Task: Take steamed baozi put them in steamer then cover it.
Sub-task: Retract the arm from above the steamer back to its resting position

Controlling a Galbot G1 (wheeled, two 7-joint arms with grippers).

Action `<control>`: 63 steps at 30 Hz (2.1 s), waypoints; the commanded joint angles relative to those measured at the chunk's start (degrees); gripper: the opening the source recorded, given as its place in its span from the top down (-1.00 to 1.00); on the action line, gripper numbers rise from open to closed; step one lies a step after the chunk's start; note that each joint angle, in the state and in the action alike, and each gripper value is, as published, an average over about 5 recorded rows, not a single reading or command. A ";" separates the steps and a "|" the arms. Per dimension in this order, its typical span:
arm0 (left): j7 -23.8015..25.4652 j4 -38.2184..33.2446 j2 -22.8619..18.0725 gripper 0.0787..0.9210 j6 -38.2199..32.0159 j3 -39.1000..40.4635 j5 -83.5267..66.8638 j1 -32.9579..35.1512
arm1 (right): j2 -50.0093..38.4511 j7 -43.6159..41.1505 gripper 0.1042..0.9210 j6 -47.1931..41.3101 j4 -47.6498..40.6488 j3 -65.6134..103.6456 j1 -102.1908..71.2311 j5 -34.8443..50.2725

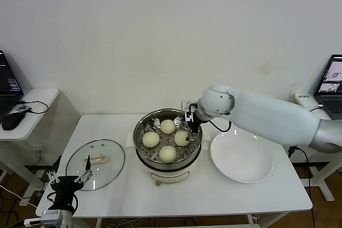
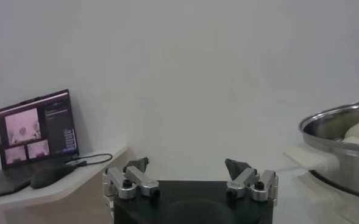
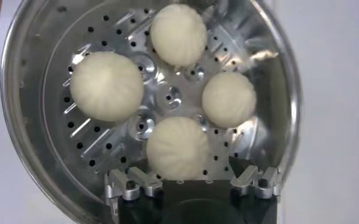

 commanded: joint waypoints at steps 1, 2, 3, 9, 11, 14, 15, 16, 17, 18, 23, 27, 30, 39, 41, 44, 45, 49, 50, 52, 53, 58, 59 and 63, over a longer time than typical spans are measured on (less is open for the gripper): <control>-1.49 0.45 0.02 -0.77 0.97 -0.01 -1.17 -0.24 | -15.27 22.61 -0.76 7.00 13.53 20.04 -15.83 10.17; -1.60 0.53 0.02 -0.77 0.98 0.02 -1.37 -0.26 | -17.26 26.14 -0.76 10.50 14.67 23.43 -20.25 10.88; -1.63 0.65 0.03 -0.77 0.82 0.07 -1.45 -0.27 | -19.31 29.66 -0.76 14.47 15.82 27.09 -25.25 11.50; -1.68 1.78 -0.31 -0.77 -0.23 0.75 -0.58 -0.58 | -22.08 40.41 -0.76 30.73 20.80 51.66 -56.52 7.90; -1.64 2.19 -0.52 -0.77 -0.41 1.33 0.67 -0.64 | -19.26 41.13 -0.76 35.12 21.39 61.04 -67.18 5.25; -1.81 3.28 -0.65 -0.77 -0.85 2.39 4.30 -0.53 | -13.19 40.61 -0.76 41.71 21.16 73.10 -79.99 0.72; -2.08 3.85 -0.71 -0.77 -1.12 2.68 6.32 -0.54 | -11.14 40.17 -0.76 43.79 20.92 76.73 -83.16 -0.55; -2.37 4.49 -0.76 -0.77 -1.36 2.89 8.60 -0.61 | -9.12 39.61 -0.76 45.68 20.65 79.77 -85.85 -1.72; -2.74 5.25 -0.77 -0.77 -1.63 3.02 11.26 -0.76 | -7.29 39.00 -0.76 47.11 20.45 82.10 -87.97 -2.35; -3.04 6.14 -0.71 -0.77 -2.02 3.05 14.57 -0.95 | -5.55 38.39 -0.76 48.30 20.37 84.64 -89.91 -2.52; -1.70 10.26 0.60 -0.77 -4.29 1.68 37.12 -1.62 | 5.71 36.47 -0.76 51.17 20.50 95.77 -96.75 -2.94; -1.16 12.79 2.52 -0.77 -7.69 -1.36 57.26 -1.90 | 13.00 36.65 -0.76 52.30 21.16 102.10 -99.62 -3.12; -1.78 14.01 3.82 -0.77 -9.58 -3.23 69.60 -0.72 | 15.32 36.89 -0.76 53.24 21.79 104.88 -101.60 -3.72; -0.29 17.22 5.49 -0.77 -7.96 -2.09 82.25 -2.06 | 17.15 37.53 -0.76 55.50 21.00 108.24 -104.99 -5.01; -0.08 18.99 6.35 -0.77 -7.94 -1.31 82.29 -4.10 | 17.36 37.51 -0.76 55.59 21.14 108.63 -105.35 -5.08; 0.96 22.41 7.56 -0.77 -7.67 -0.03 81.89 -8.04 | 17.64 37.48 -0.76 55.50 21.32 109.13 -105.80 -5.09; 1.34 23.84 8.01 -0.77 -7.56 0.41 81.60 -9.49 | 17.73 37.47 -0.76 55.46 21.38 109.26 -105.96 -5.10; 2.39 29.41 9.93 -0.77 -7.30 2.28 80.12 -14.59 | 18.11 37.36 -0.76 55.40 21.84 109.88 -107.00 -5.25; 2.55 30.46 10.33 -0.77 -7.30 2.71 79.77 -15.69 | 18.25 37.34 -0.76 55.39 22.01 110.07 -107.33 -5.27; 2.79 32.08 10.95 -0.77 -7.35 3.49 79.07 -17.85 | 18.59 37.30 -0.76 55.40 22.36 110.48 -107.91 -5.27; 2.87 32.80 11.14 -0.77 -7.39 3.82 78.80 -18.77 | 18.80 37.30 -0.76 55.40 22.52 110.69 -108.16 -5.25; 2.89 36.52 11.53 -0.77 -7.83 5.27 78.19 -23.41 | 19.52 37.22 -0.76 55.48 22.99 111.24 -109.39 -5.58; 2.83 37.33 11.57 -0.77 -7.96 5.45 78.17 -24.26 | 19.59 37.17 -0.76 55.49 23.10 111.33 -109.68 -5.69; 2.74 40.73 12.07 -0.77 -8.39 6.11 77.78 -26.87 | 19.87 37.01 -0.76 55.40 23.56 111.87 -110.63 -5.80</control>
